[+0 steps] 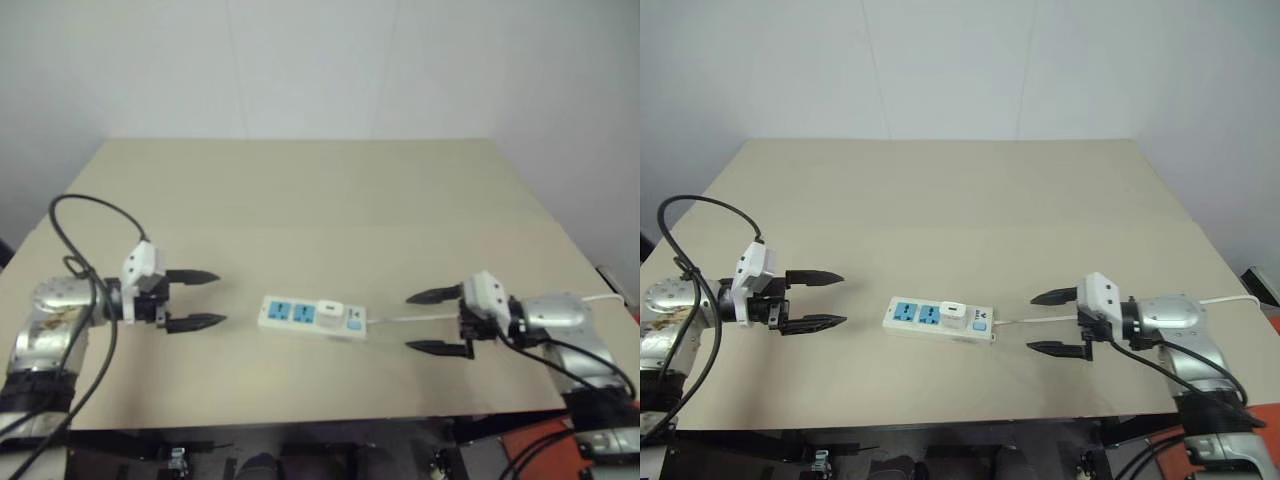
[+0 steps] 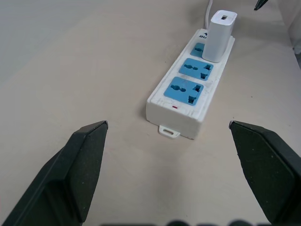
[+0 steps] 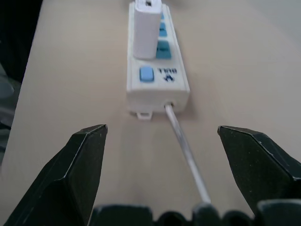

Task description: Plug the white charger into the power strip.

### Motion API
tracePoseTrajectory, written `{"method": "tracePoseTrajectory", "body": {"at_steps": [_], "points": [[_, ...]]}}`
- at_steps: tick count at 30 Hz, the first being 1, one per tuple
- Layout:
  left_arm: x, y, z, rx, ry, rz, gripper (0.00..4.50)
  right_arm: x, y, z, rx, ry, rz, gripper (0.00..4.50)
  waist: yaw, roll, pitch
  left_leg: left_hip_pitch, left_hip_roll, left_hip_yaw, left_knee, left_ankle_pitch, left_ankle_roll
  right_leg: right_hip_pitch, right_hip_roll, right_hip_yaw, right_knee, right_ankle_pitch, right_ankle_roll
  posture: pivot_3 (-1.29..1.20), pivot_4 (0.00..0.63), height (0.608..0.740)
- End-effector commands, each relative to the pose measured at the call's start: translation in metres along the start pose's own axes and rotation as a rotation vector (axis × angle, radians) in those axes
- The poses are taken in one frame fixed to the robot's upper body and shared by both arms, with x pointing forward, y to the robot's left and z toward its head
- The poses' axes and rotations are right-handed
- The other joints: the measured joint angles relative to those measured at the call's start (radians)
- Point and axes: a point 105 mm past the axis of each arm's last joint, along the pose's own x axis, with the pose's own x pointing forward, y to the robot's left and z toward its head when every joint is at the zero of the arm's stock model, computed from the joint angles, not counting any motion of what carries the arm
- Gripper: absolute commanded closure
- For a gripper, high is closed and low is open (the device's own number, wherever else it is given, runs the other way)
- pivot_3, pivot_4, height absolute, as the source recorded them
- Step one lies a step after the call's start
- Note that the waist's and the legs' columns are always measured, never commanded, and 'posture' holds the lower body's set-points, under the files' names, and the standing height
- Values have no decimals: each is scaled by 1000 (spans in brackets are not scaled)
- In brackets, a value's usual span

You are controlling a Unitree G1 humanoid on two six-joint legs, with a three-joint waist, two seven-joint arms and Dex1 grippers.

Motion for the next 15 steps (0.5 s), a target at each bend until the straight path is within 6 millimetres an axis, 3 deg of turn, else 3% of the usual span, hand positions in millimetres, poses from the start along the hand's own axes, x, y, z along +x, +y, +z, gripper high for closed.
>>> {"method": "tracePoseTrajectory", "body": {"at_steps": [1,15], "points": [[-7,-1,11,18,-14,20,0,-15,-3,14,-56,-6,-55,82,-2,0,0,0,0,0,0,0,0,0,0,0,0,0,0,0,150,740],[1,1,16,-1,-16,24,0,-26,-2,15,-55,43,-143,82,1,0,0,0,0,1,4,1,-1,1,1,1,2,1,0,0,150,740]]}}
